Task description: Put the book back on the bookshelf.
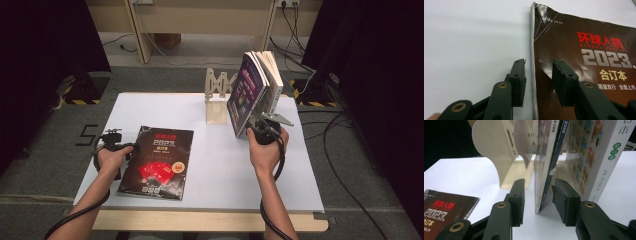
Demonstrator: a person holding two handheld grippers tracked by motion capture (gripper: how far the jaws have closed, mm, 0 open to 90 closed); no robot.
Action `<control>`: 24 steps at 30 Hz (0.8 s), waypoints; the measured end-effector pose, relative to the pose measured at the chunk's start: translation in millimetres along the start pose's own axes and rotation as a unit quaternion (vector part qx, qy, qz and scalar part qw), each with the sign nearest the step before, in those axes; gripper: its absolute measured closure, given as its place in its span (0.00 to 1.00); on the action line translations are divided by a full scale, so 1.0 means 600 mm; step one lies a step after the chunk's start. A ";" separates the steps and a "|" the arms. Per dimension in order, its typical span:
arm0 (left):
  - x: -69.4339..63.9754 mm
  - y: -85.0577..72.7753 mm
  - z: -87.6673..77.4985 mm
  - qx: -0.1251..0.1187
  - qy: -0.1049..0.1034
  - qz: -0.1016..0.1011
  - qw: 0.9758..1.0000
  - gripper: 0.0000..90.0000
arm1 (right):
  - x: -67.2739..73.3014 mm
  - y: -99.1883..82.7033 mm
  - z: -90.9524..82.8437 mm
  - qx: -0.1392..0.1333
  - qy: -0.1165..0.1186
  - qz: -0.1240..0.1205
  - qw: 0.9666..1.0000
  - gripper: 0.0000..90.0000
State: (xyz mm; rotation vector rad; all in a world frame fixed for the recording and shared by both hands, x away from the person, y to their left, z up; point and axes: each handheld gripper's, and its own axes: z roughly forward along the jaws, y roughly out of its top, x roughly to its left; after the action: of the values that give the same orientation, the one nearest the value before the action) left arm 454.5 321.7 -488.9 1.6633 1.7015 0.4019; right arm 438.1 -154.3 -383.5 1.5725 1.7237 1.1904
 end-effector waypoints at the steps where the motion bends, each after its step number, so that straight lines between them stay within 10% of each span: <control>1: -0.001 0.000 0.000 0.001 0.000 0.004 1.000 0.69 | -0.001 -0.001 0.001 0.001 0.001 -0.001 1.000 0.68; 24: -0.005 0.007 0.005 0.013 -0.009 0.024 1.000 0.83 | 0.000 -0.019 0.013 0.023 0.010 0.002 1.000 0.68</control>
State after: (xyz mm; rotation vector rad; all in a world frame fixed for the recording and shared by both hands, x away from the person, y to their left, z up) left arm 459.4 318.7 -487.6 1.7247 1.6620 0.3883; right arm 439.0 -151.7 -396.9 1.5975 1.7737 1.1805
